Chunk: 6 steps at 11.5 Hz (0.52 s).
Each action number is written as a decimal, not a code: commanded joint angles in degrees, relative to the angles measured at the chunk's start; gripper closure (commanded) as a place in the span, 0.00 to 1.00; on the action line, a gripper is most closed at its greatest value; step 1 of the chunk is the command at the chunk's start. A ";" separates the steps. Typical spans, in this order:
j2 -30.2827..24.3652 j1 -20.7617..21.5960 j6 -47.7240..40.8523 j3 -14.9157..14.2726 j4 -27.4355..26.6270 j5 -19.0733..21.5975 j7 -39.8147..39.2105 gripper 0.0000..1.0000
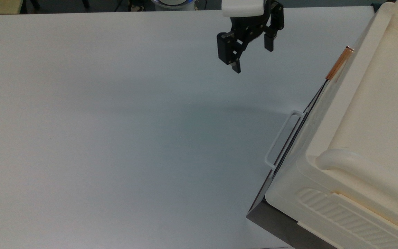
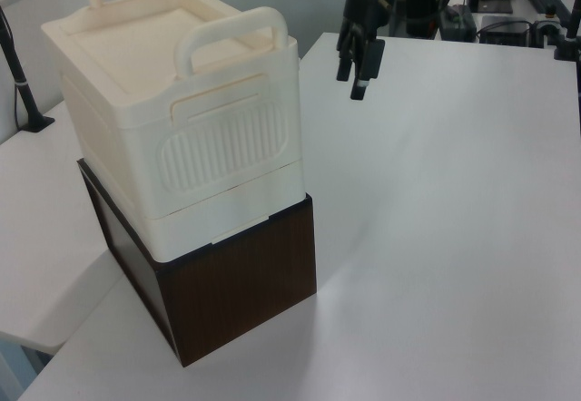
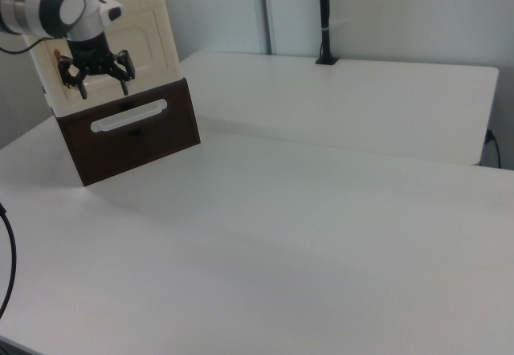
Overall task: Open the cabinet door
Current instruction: 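Move the gripper down to the orange knob on the cream box door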
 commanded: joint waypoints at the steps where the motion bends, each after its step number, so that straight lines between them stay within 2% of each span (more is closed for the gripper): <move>1: 0.80 4.49 8.47 -0.12 0.26 0.71 -1.35 0.11; 4: 1.24 8.54 9.11 -0.12 3.59 0.61 -1.35 0.14; 6: 2.19 10.21 13.21 -0.04 4.21 0.53 -0.74 0.20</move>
